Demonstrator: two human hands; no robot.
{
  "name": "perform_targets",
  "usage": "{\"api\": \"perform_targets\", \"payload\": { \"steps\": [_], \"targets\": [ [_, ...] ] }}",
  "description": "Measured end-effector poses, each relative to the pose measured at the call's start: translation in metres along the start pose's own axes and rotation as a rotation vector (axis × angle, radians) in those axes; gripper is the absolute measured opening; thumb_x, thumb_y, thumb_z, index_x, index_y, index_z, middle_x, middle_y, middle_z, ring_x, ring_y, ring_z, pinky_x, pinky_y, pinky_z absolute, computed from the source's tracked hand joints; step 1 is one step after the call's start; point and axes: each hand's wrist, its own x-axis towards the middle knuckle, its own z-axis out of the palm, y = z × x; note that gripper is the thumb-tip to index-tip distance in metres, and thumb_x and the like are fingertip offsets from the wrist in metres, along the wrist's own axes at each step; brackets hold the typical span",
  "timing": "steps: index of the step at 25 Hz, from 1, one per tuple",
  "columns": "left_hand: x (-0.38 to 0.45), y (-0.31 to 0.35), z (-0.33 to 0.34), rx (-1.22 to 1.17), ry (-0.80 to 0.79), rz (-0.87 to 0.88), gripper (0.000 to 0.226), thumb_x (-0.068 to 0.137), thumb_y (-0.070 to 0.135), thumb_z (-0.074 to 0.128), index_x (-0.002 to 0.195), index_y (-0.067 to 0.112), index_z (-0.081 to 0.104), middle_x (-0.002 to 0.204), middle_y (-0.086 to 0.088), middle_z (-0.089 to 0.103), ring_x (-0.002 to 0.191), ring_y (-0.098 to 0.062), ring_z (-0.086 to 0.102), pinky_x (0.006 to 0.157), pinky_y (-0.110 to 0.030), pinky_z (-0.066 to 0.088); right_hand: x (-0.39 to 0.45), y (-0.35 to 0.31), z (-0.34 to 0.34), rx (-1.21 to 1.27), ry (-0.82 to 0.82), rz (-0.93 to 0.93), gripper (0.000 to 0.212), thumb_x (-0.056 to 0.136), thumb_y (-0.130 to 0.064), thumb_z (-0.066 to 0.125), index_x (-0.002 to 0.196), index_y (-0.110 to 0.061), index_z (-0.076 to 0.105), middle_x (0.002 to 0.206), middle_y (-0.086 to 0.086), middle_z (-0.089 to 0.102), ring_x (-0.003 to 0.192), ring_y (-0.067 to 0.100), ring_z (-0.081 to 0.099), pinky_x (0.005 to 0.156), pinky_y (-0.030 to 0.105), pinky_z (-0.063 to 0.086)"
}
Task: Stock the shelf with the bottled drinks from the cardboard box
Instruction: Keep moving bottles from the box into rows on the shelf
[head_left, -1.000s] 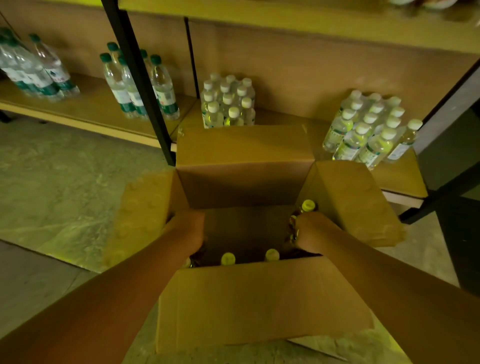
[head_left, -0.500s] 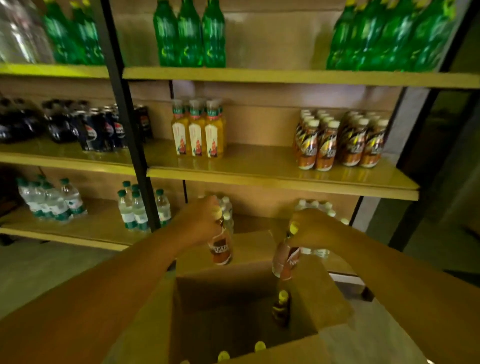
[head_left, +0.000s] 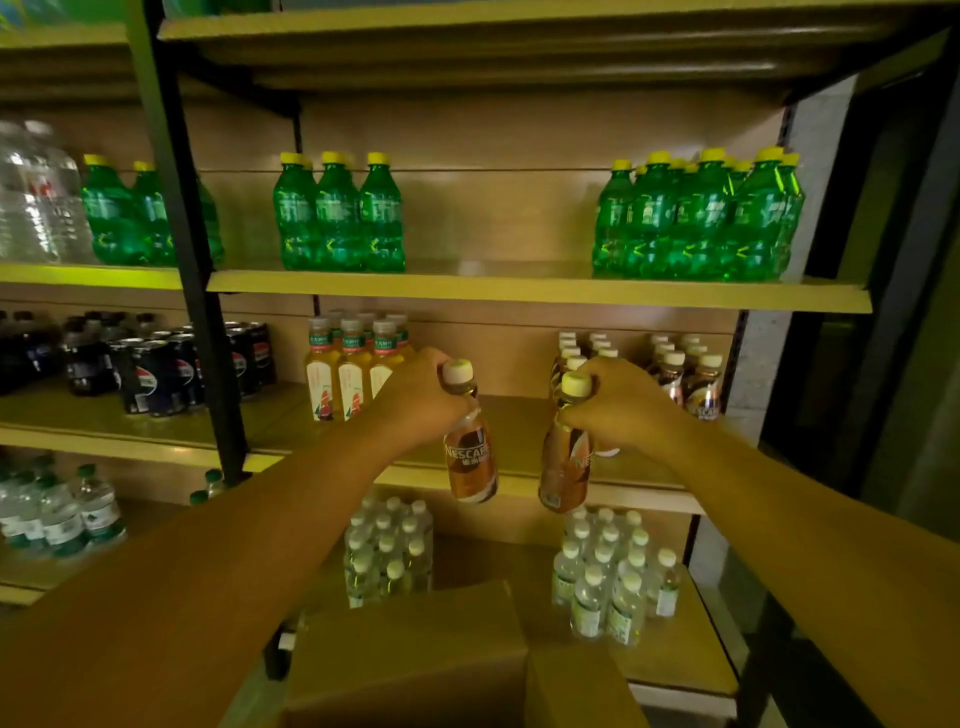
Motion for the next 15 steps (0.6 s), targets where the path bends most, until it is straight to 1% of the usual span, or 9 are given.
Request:
{"api": "perform_targets", "payload": {
  "steps": [2, 4, 7, 9, 11, 13, 15],
  "targets": [
    [0.019, 0.003, 0.018, 0.004, 0.027, -0.002, 0.041, 0.079, 0.022, 0.075, 0.116, 0.022, 0.057, 0.105, 0.001, 0.061, 0.095, -0.018, 0.06, 0.07, -0.028, 0.05, 0.016, 0.007, -0.001, 0.017, 0.035, -0.039, 0.025, 0.076, -0.013, 0.073, 0.099, -0.014, 0.063, 0.092, 0.004, 0.065, 0.073, 0.011, 0.059, 0.055, 0.025, 0.047],
    [0.036, 0.004, 0.035, 0.001, 0.033, -0.005, 0.04, 0.083, 0.02, 0.073, 0.118, 0.022, 0.056, 0.104, 0.002, 0.058, 0.097, -0.019, 0.059, 0.076, -0.032, 0.052, 0.034, 0.015, 0.002, 0.035, 0.034, -0.061, 0.022, 0.078, -0.011, 0.07, 0.098, -0.013, 0.063, 0.091, 0.005, 0.065, 0.075, 0.012, 0.059, 0.058, 0.026, 0.047],
    [0.06, -0.001, 0.057, -0.01, -0.005, -0.007, 0.04, 0.086, 0.016, 0.07, 0.121, 0.022, 0.053, 0.101, 0.006, 0.052, 0.095, -0.016, 0.055, 0.076, -0.03, 0.048, 0.059, 0.026, 0.009, 0.021, 0.019, -0.066, 0.018, 0.08, -0.01, 0.069, 0.096, -0.013, 0.063, 0.09, 0.006, 0.066, 0.082, 0.02, 0.063, 0.067, 0.032, 0.051],
    [0.078, -0.009, 0.066, -0.019, -0.03, 0.003, 0.043, 0.086, 0.014, 0.069, 0.125, 0.023, 0.052, 0.107, 0.004, 0.055, 0.095, -0.014, 0.053, 0.076, -0.027, 0.047, 0.073, 0.032, 0.019, 0.011, 0.035, -0.051, 0.019, 0.081, -0.011, 0.068, 0.099, -0.01, 0.064, 0.092, 0.009, 0.067, 0.085, 0.023, 0.064, 0.075, 0.039, 0.055],
    [0.097, -0.018, 0.074, -0.03, -0.07, 0.015, 0.046, 0.087, 0.013, 0.068, 0.128, 0.024, 0.05, 0.112, 0.003, 0.056, 0.097, -0.013, 0.052, 0.077, -0.026, 0.046, 0.088, 0.039, 0.033, 0.008, 0.061, -0.025, 0.019, 0.082, -0.012, 0.067, 0.1, -0.01, 0.065, 0.093, 0.009, 0.067, 0.087, 0.025, 0.064, 0.079, 0.043, 0.056],
    [0.111, -0.026, 0.08, -0.036, -0.108, 0.031, 0.047, 0.087, 0.011, 0.067, 0.129, 0.024, 0.049, 0.112, 0.004, 0.054, 0.097, -0.012, 0.052, 0.076, -0.025, 0.045, 0.101, 0.047, 0.049, 0.003, 0.082, 0.004, 0.015, 0.083, -0.016, 0.066, 0.097, -0.013, 0.064, 0.09, 0.006, 0.066, 0.085, 0.023, 0.063, 0.076, 0.039, 0.055],
    [0.124, -0.036, 0.083, -0.032, -0.116, 0.053, 0.047, 0.087, 0.011, 0.067, 0.129, 0.024, 0.049, 0.111, 0.003, 0.054, 0.096, -0.012, 0.053, 0.073, -0.021, 0.044, 0.114, 0.051, 0.063, -0.032, 0.116, 0.018, 0.012, 0.085, -0.021, 0.065, 0.095, -0.016, 0.063, 0.088, 0.002, 0.065, 0.083, 0.021, 0.062, 0.068, 0.03, 0.05]
  ]
}}
